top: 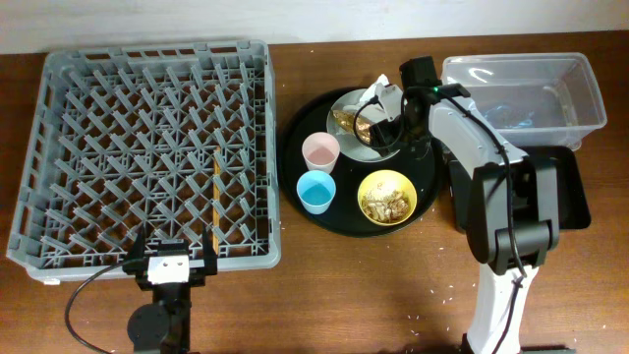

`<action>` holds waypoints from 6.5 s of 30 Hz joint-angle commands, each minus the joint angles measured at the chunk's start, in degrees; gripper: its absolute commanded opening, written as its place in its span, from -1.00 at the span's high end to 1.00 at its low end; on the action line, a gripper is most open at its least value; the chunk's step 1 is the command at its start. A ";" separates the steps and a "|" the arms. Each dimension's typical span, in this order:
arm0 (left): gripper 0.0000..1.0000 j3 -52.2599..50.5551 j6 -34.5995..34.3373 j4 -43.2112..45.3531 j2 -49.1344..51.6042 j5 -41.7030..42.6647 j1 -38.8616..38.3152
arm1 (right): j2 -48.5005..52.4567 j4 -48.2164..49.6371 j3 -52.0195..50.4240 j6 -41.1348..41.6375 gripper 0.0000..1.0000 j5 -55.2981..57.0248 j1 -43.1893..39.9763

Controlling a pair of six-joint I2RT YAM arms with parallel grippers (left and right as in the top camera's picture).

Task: Sort waste into correct bins and load items into the dishwasher rack
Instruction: 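Reach right gripper to the white plate and grasp the gold wrapper, then carry the gold wrapper right and drop it into the clear bin, then return right gripper to the plate and grasp the crumpled tissue, then carry the tissue right and release it into the clear bin, then reach right gripper to the yellow bowl and grip its rim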

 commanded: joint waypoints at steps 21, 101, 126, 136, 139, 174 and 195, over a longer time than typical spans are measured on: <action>-0.99 -0.37 0.90 0.07 -0.44 0.63 0.39 | 3.39 -1.14 0.22 1.40 0.92 0.46 0.31; -0.99 -0.37 0.90 0.07 -0.44 0.63 0.39 | 19.58 -14.91 28.28 17.20 -0.50 16.48 5.05; -0.99 -0.37 0.90 0.07 -0.44 0.63 0.39 | -2.08 -27.06 35.89 31.98 0.92 13.97 -6.32; -0.99 -0.37 0.90 0.07 -0.44 0.63 0.39 | -1.95 -22.88 28.85 37.44 0.84 13.88 -21.33; -0.99 -0.37 0.90 0.07 -0.44 0.63 0.39 | -1.95 -18.71 26.10 37.42 -0.10 13.88 -21.79; -0.99 -0.37 0.90 0.07 -0.44 0.63 0.39 | -20.92 -34.51 6.86 34.99 -0.45 7.15 10.27; -0.99 -0.37 0.90 0.07 -0.44 0.63 0.39 | -16.92 1.81 -24.59 39.63 -0.02 9.03 15.80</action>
